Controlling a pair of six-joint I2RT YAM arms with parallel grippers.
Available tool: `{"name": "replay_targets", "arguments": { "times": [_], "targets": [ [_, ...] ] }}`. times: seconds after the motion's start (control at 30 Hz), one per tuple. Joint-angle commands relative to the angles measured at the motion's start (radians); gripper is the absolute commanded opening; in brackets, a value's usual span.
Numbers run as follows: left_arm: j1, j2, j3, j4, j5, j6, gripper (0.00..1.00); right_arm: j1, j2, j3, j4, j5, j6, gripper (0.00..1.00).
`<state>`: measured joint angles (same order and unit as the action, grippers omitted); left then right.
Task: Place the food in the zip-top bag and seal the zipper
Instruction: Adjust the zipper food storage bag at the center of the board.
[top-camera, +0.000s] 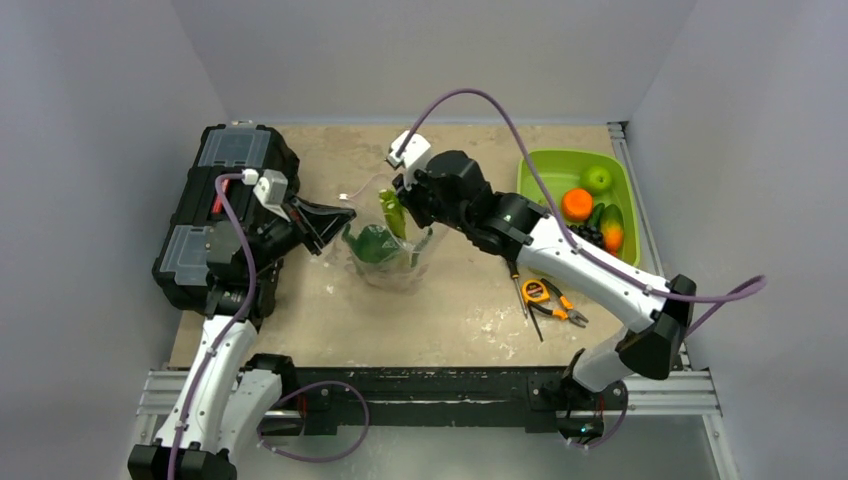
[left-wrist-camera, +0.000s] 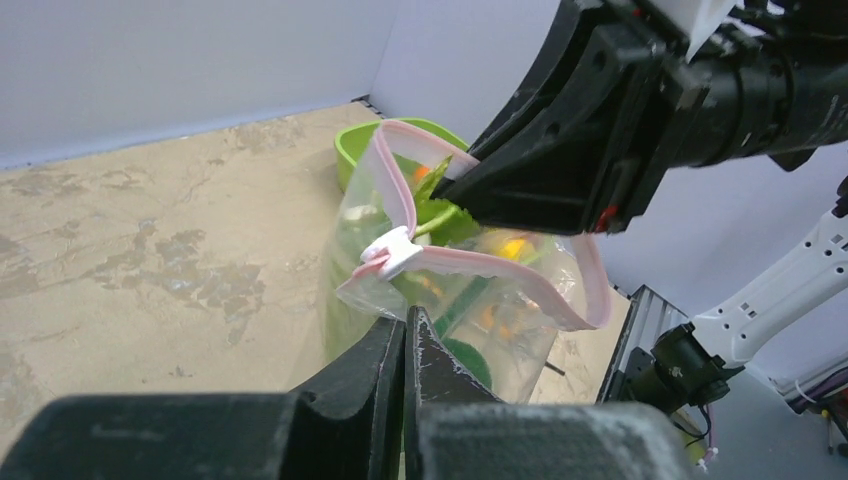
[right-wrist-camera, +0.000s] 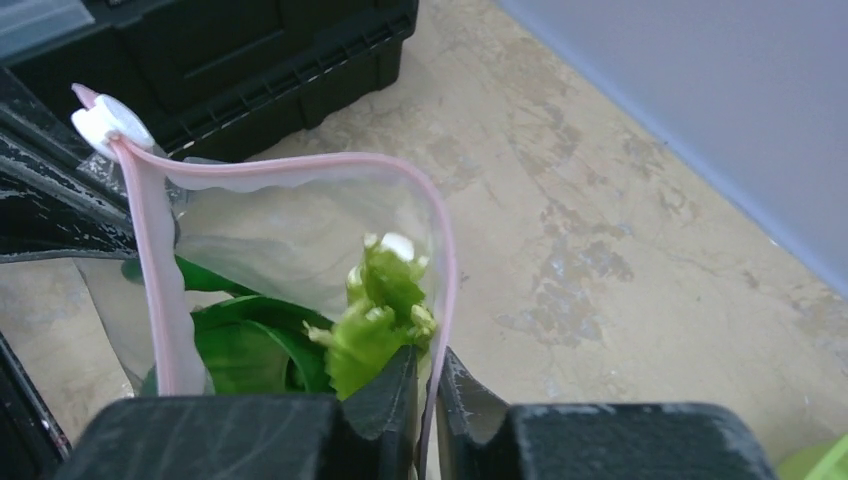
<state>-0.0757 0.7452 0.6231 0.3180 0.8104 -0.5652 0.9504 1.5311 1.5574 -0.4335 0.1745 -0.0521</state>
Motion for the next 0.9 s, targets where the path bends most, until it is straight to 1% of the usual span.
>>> {"name": "replay_targets", "arguments": {
  "times": [0.0,0.03,0.13,0.17,0.23,0.27,0.33,0.5,0.6,0.63,0.67,0.73,0.8,0.83,0.87],
  "targets": [
    [-0.007,-0.041,-0.003,0.061,-0.02,-0.001,0.0,-0.02,-0.088,0.003,0.005,0.032,0.011,0.06],
    [-0.007,-0.048,-0.007,0.06,-0.028,0.002,0.0,-0.021,-0.1,0.011,-0.01,0.044,0.005,0.0],
    [-0.007,-0.05,-0.01,0.065,-0.033,-0.003,0.0,-0.021,-0.138,0.019,-0.036,0.025,-0.03,0.0],
    [-0.007,-0.044,-0.01,0.071,-0.029,-0.008,0.0,-0.021,-0.145,0.018,-0.044,0.001,-0.045,0.05],
    [-0.007,-0.035,-0.01,0.083,-0.025,-0.018,0.0,-0.021,-0.151,0.017,-0.07,-0.01,-0.047,0.22],
    [-0.007,-0.032,-0.008,0.084,-0.022,-0.018,0.0,-0.021,-0.154,0.009,-0.079,-0.009,-0.041,0.27],
    [-0.007,-0.033,-0.009,0.082,-0.022,-0.018,0.0,-0.021,-0.171,-0.017,-0.092,-0.01,-0.034,0.29],
    [-0.007,-0.032,-0.01,0.079,-0.022,-0.017,0.0,-0.021,-0.22,-0.089,-0.118,-0.003,-0.014,0.29],
    [-0.007,-0.029,-0.01,0.079,-0.02,-0.017,0.0,-0.021,-0.248,-0.131,-0.13,0.001,-0.004,0.31],
    [-0.007,-0.029,-0.008,0.079,-0.02,-0.017,0.0,-0.021,-0.253,-0.143,-0.128,0.0,-0.003,0.31],
    [-0.007,-0.029,-0.008,0.081,-0.019,-0.018,0.0,-0.021,-0.255,-0.153,-0.121,0.0,-0.002,0.25],
    [-0.007,-0.032,-0.007,0.079,-0.018,-0.023,0.0,-0.021,-0.26,-0.144,-0.117,0.032,0.006,0.0],
    [-0.006,-0.054,0.012,0.044,-0.013,-0.036,0.0,-0.019,-0.265,-0.084,-0.156,0.075,-0.004,0.0],
    [-0.005,-0.076,0.031,-0.004,-0.018,-0.034,0.0,-0.02,-0.263,-0.038,-0.19,0.125,-0.01,0.0],
    [-0.004,-0.105,0.05,-0.068,-0.035,-0.029,0.0,-0.019,-0.261,0.02,-0.234,0.142,-0.012,0.0]
  ]
}}
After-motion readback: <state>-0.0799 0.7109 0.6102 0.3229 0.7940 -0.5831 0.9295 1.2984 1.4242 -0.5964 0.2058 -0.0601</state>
